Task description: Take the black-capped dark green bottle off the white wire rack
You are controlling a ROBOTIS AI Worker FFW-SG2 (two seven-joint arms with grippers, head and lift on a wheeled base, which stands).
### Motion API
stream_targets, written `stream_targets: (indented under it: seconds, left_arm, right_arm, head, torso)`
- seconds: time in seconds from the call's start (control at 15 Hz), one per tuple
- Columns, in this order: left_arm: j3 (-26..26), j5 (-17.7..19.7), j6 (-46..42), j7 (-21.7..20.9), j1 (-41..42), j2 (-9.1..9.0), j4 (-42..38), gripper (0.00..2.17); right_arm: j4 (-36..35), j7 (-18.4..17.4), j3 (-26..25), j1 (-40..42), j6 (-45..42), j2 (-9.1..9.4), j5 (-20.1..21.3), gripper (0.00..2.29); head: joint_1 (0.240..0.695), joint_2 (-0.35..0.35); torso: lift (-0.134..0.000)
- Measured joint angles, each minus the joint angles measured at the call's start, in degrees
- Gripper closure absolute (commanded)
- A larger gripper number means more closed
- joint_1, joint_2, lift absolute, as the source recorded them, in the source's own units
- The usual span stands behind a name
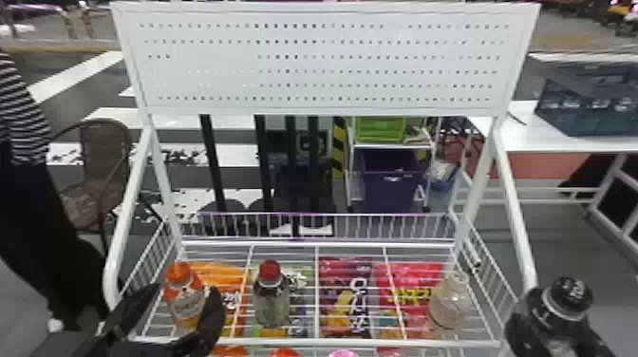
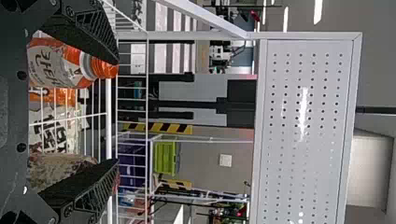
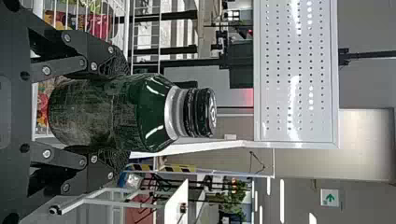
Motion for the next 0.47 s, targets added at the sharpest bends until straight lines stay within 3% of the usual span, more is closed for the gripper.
stream_targets:
  seconds: [0.47]
  left_arm:
    - [0.0,0.0,0.2,0.0,0.1,0.01,-0.2,0.15]
  right_arm:
    - [-0.1,0.0,0.0,-0.4,0.2,0.09,0.0,1.53]
  head:
    - [0.499,0.000]
  torso:
    - [0.000]
